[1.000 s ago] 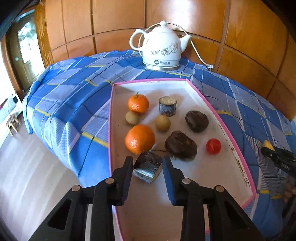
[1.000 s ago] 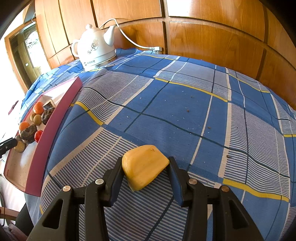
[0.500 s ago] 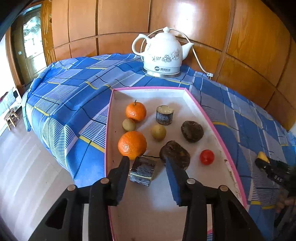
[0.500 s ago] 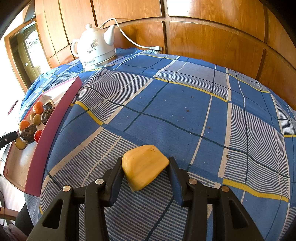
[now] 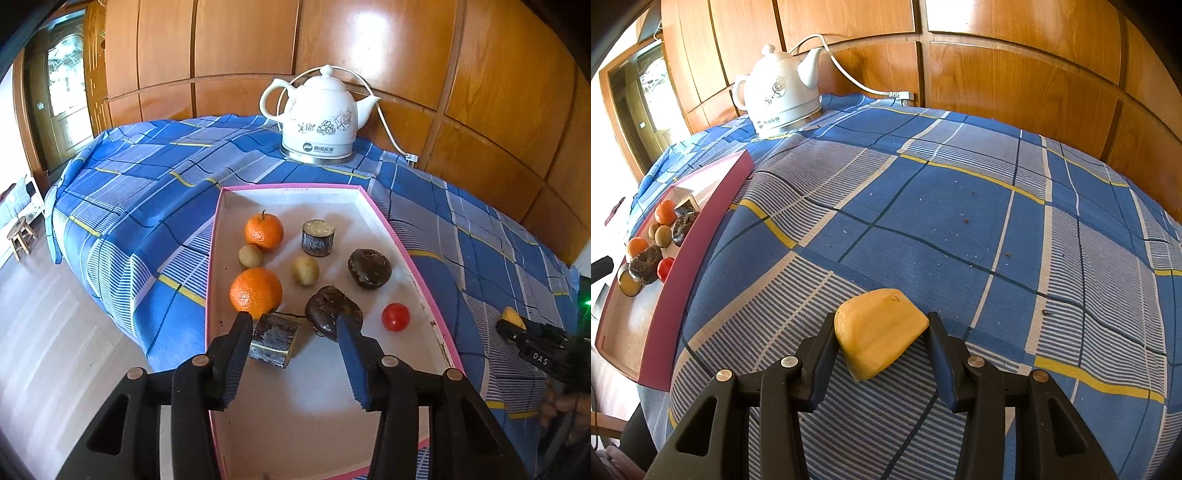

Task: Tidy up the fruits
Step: 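Carry the yellow wedge into the tray with the right gripper and release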

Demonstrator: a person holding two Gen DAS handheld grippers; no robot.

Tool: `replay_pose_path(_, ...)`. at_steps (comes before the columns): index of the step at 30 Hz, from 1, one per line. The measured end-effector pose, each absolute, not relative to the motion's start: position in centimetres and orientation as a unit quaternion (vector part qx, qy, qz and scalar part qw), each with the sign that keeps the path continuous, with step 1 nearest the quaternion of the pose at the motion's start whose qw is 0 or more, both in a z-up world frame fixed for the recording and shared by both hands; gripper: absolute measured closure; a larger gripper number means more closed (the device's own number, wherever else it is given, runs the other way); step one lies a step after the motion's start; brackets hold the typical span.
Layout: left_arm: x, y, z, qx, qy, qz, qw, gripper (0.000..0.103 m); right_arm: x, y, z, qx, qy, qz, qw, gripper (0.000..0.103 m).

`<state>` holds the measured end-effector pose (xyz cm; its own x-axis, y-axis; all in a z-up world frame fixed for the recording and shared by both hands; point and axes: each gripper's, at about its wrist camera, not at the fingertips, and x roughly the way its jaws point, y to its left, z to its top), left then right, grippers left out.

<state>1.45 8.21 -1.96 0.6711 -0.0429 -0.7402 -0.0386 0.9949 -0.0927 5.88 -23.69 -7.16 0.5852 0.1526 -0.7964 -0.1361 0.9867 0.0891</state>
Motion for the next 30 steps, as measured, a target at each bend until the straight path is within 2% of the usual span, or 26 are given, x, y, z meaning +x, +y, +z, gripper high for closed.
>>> replay_pose_path(20,1.3,8.3,-1.7,-0.058,0.404,-0.005,0.913,0.050,5.7,-22.6,-5.8,-0.001,0.458,0.090,0.884,0.057)
replay_pose_path(30,1.4,9.6,-1.5,-0.074,0.397,0.010,0.915,0.050,4.1,-17.2,-2.0,-0.016,0.430,0.218,0.876,0.057)
